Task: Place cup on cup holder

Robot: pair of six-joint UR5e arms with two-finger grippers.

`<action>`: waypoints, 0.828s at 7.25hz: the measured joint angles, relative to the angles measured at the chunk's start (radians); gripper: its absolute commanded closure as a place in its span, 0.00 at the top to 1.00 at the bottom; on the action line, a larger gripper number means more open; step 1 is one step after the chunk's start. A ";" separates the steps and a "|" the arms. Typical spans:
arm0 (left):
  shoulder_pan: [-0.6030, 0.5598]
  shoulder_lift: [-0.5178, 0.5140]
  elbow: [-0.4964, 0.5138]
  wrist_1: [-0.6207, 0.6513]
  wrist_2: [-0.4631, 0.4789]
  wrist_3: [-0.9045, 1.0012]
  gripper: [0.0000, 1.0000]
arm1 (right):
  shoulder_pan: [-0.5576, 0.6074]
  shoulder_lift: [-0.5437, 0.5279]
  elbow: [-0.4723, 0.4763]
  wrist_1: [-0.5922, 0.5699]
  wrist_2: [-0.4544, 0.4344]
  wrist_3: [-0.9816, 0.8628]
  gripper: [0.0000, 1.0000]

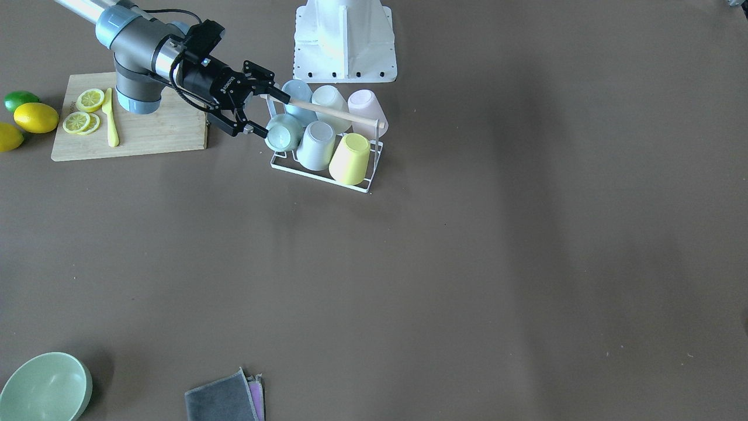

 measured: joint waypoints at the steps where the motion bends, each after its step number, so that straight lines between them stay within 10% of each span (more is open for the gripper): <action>1: 0.000 0.000 0.002 -0.004 0.001 0.000 0.99 | 0.003 -0.004 0.002 0.001 0.006 0.001 1.00; 6: 0.000 0.000 0.000 -0.008 -0.002 0.000 0.99 | 0.137 -0.039 0.091 -0.131 0.236 0.013 1.00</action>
